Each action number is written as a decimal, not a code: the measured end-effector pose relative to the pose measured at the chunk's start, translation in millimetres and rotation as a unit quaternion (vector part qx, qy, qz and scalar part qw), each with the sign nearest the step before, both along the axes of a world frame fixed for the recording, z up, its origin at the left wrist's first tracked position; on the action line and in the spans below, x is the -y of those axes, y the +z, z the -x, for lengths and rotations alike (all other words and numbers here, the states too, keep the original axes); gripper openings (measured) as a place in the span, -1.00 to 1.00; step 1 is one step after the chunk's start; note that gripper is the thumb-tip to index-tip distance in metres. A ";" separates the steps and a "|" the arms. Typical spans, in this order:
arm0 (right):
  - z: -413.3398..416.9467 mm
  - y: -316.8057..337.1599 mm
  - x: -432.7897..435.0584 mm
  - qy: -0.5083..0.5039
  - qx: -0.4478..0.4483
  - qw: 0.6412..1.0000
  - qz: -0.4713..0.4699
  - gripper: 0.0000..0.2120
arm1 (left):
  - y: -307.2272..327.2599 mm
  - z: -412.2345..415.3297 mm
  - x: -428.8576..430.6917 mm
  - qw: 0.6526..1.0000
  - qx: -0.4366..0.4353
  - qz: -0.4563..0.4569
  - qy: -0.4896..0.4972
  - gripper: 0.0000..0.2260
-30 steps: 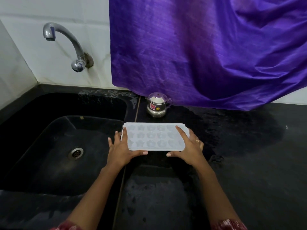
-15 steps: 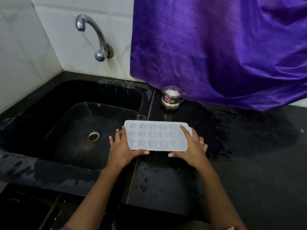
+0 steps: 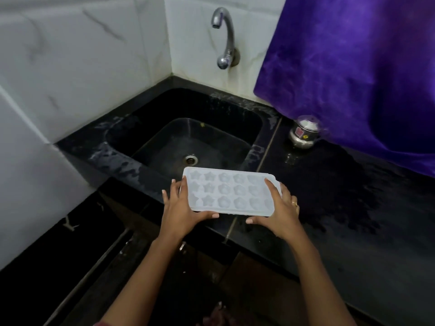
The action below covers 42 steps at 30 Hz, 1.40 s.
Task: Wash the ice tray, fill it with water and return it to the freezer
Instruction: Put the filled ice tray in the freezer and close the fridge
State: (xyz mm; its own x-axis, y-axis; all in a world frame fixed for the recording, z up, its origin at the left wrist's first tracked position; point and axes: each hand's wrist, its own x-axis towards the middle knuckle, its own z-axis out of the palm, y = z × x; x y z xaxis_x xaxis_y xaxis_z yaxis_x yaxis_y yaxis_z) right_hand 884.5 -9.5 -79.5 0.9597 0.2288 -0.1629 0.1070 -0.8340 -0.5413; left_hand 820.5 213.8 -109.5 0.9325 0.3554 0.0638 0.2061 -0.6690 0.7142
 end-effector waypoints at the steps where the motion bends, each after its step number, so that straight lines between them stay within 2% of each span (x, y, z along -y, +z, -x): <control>1: 3.8 0.0 -5.5 0.011 -0.002 1.000 0.000 0.10 | 0.7 9.7 -3.5 1.000 0.002 0.001 0.012 0.13; 12: 42.2 1.8 -74.7 0.158 -0.014 0.987 -0.006 0.13 | 1.0 113.0 -41.5 0.987 0.013 0.004 0.158 0.11; 22: 67.9 -6.3 -160.8 0.330 -0.015 0.944 -0.015 0.12 | -6.7 195.3 -71.6 0.946 0.025 -0.005 0.324 0.11; 27: 73.4 -11.2 -205.0 0.423 -0.007 0.906 -0.022 0.14 | -8.6 225.2 -74.9 0.910 0.022 -0.003 0.415 0.18; 32: 82.1 -15.5 -237.8 0.531 0.027 0.846 -0.033 0.08 | -14.7 248.8 -66.4 0.864 0.035 -0.005 0.503 0.19; 42: 110.6 -34.3 -274.8 0.677 0.025 0.735 -0.014 0.01 | -31.9 282.7 -18.8 0.760 0.034 0.011 0.649 0.18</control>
State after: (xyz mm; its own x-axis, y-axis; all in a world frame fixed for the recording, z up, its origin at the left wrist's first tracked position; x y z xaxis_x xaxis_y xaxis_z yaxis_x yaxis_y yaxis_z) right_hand 773.9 265.3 -113.8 -0.1463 0.9828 -0.1130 0.8495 0.0663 -0.5233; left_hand 537.9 232.6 -141.4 -0.2103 0.9746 0.0766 0.6436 0.0790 0.7613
